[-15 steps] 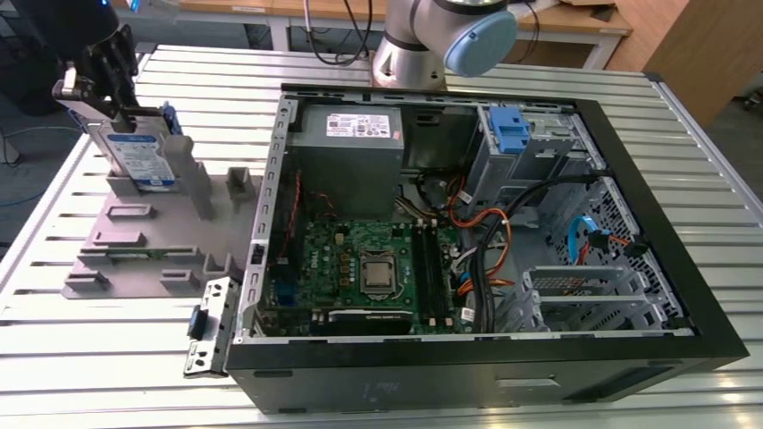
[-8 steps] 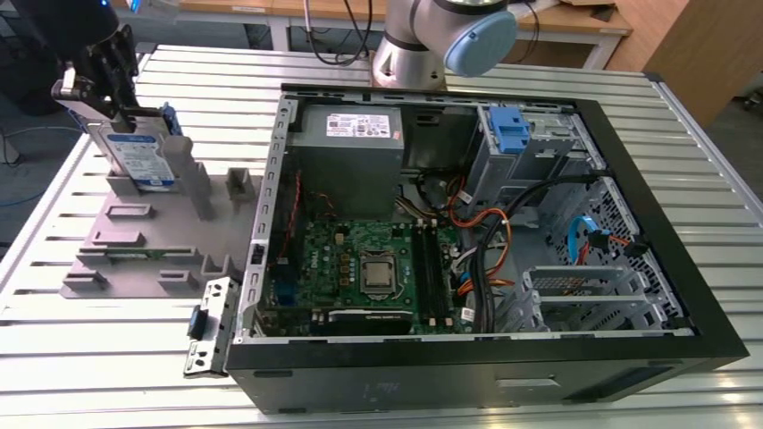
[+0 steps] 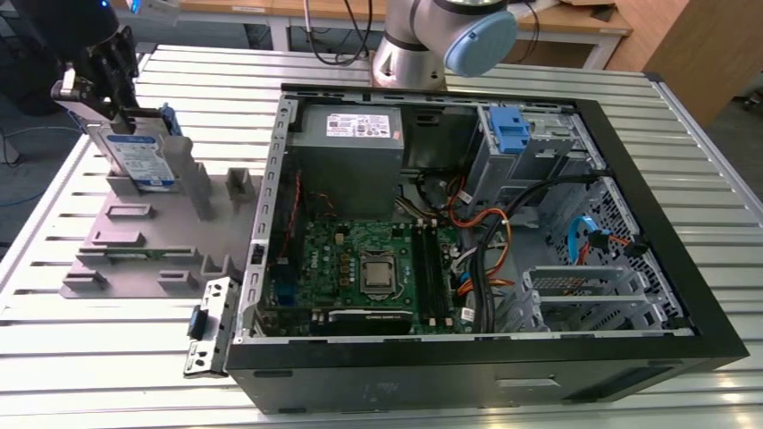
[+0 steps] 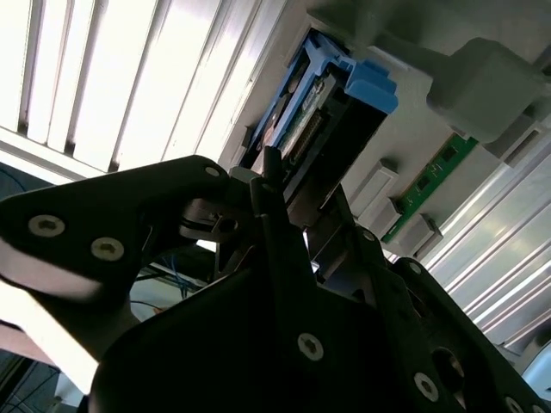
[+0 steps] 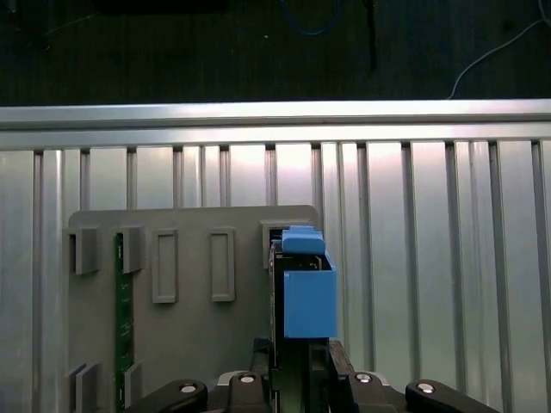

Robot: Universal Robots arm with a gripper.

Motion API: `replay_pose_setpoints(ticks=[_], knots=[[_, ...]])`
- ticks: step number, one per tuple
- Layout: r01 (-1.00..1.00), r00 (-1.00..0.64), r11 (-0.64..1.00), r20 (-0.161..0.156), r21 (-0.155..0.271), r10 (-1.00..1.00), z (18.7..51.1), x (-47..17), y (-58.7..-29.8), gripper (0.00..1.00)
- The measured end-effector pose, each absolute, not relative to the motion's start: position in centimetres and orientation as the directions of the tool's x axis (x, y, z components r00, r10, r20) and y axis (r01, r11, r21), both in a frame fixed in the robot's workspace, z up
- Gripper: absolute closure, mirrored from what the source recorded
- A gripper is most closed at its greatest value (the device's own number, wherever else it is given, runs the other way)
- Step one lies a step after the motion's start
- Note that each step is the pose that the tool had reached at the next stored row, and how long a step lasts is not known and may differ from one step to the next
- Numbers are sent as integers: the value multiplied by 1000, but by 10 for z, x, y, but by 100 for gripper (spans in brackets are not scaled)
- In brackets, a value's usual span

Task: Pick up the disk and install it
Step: 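Pick up the disk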

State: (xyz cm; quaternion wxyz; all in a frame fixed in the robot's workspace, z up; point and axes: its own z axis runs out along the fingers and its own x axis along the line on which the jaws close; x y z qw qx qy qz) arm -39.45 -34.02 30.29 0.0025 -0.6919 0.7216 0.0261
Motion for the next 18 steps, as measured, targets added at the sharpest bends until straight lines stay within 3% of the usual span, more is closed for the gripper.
replay_pose_setpoints(ticks=[18], knots=[[-999, -43, 42, -30, 34, -999, 306, -394, -340, 65]])
